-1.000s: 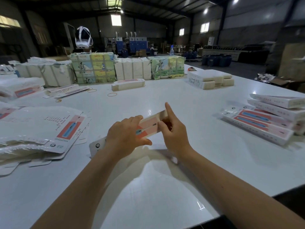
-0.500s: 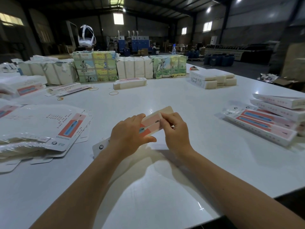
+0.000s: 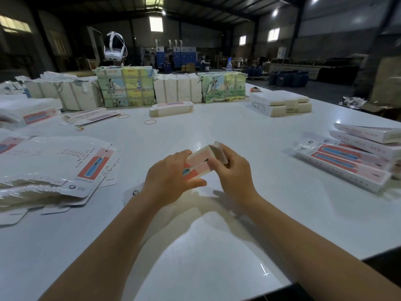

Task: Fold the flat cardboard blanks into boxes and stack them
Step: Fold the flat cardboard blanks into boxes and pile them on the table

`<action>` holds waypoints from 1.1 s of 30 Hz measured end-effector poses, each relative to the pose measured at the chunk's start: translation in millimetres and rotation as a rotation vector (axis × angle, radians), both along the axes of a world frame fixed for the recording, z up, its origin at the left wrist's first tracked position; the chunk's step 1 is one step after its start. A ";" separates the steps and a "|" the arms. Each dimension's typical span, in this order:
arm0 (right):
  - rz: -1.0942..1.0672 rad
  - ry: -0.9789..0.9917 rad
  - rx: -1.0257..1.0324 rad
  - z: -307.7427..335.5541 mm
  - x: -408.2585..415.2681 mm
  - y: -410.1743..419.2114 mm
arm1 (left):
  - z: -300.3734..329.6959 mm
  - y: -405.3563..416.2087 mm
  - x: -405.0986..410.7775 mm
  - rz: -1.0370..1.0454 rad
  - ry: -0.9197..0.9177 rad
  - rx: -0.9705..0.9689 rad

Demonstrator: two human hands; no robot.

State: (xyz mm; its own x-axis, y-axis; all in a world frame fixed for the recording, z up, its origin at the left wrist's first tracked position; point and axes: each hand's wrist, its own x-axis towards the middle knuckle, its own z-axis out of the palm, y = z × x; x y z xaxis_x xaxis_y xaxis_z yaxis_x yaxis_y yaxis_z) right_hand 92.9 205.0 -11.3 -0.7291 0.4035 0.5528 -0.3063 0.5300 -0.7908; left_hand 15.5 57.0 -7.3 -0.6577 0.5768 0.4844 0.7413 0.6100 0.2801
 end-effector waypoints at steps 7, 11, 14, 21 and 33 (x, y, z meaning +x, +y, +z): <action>-0.059 0.015 0.243 -5.3 -0.7 -19.6 | -1.0 2.1 1.9 0.087 0.156 0.034; 0.150 -0.045 -0.329 3.9 -3.2 -8.8 | -2.7 1.9 1.9 0.116 0.256 0.022; 0.231 -0.011 -0.498 6.1 -5.0 -5.0 | -2.9 1.7 2.5 0.103 0.296 0.048; 0.222 0.061 -0.537 4.5 -4.7 -3.2 | -2.1 -0.4 3.7 0.050 0.330 0.091; 0.003 0.064 -0.469 7.1 -1.2 -3.5 | 5.1 2.1 12.0 0.076 0.387 -0.009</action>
State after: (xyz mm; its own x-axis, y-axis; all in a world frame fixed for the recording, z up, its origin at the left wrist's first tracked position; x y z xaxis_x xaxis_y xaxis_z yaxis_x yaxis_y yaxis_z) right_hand 91.7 201.5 -4.2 -0.7011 0.6184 0.3550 -0.3630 0.1189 -0.9242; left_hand 27.5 59.1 -2.2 -0.4684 0.5391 0.7000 0.7435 0.6685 -0.0173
